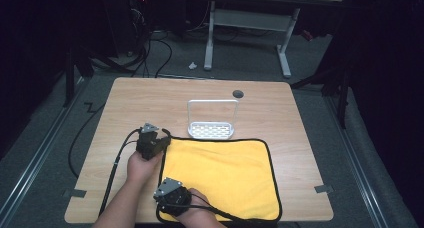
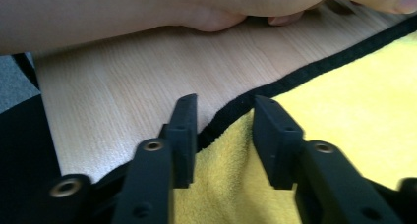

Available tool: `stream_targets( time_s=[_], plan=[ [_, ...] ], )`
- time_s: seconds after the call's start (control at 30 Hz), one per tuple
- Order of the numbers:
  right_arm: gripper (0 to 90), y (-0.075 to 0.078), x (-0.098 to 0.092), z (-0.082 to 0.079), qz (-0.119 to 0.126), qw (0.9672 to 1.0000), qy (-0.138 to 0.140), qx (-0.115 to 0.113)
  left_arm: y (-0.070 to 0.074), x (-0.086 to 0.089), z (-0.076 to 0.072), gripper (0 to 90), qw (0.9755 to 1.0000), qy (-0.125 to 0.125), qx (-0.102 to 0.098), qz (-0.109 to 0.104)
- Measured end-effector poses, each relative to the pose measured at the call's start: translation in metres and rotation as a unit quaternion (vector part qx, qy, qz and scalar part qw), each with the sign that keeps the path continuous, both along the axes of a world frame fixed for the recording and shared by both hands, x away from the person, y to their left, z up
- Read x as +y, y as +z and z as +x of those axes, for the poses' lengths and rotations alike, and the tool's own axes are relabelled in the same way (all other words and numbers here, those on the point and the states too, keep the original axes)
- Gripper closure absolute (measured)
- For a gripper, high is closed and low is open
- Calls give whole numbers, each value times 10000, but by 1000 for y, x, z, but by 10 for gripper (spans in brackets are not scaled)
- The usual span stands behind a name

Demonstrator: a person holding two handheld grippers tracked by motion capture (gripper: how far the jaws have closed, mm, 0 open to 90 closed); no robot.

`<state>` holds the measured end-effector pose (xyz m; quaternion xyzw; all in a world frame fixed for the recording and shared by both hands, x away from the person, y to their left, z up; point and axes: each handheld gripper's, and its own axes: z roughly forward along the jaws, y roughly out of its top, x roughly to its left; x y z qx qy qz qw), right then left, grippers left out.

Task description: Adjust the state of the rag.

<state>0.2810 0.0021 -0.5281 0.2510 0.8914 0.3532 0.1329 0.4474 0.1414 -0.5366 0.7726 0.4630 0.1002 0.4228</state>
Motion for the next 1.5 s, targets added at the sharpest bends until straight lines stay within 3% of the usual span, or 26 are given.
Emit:
stream_targets(
  time_s=[0.13,0.43,0.53,0.63,0.67,0.73,0.93,1.0,1.13,1.27,1.3,1.5],
  plan=[
    [790,0,-1,2,-86,9999,-37,-100,0,0,0,851,10000,-2,4,-8],
    [831,2,-2,4,-134,9997,36,-183,0,1,1,850,10000,16,53,-79],
    [832,7,-7,2,73,9998,14,-210,0,2,1,851,9999,26,80,-117],
    [832,15,-14,1,359,9992,-67,-180,1,5,2,851,9994,19,106,-314],
    [833,20,-16,1,454,9986,-74,-244,3,9,0,852,9982,119,70,-584],
    [834,25,-18,0,544,9980,-60,-319,3,10,-1,854,9977,136,81,-663],
    [837,34,-16,-5,595,9970,12,-488,7,17,-8,860,9934,272,19,-1116],
    [837,37,-12,-7,632,9966,36,-525,8,20,-11,862,9935,296,16,-1095],
    [837,43,1,-10,689,9956,142,-621,12,34,-16,863,9935,387,-20,-1068],
    [837,50,20,-12,771,9942,284,-692,22,59,-24,864,9918,550,-137,-1143],
    [837,54,30,-14,804,9934,357,-742,29,73,-27,864,9907,658,-208,-1176],
    [836,65,56,-19,922,9905,509,-882,45,103,-34,865,9879,896,-349,-1217]
  ],
)
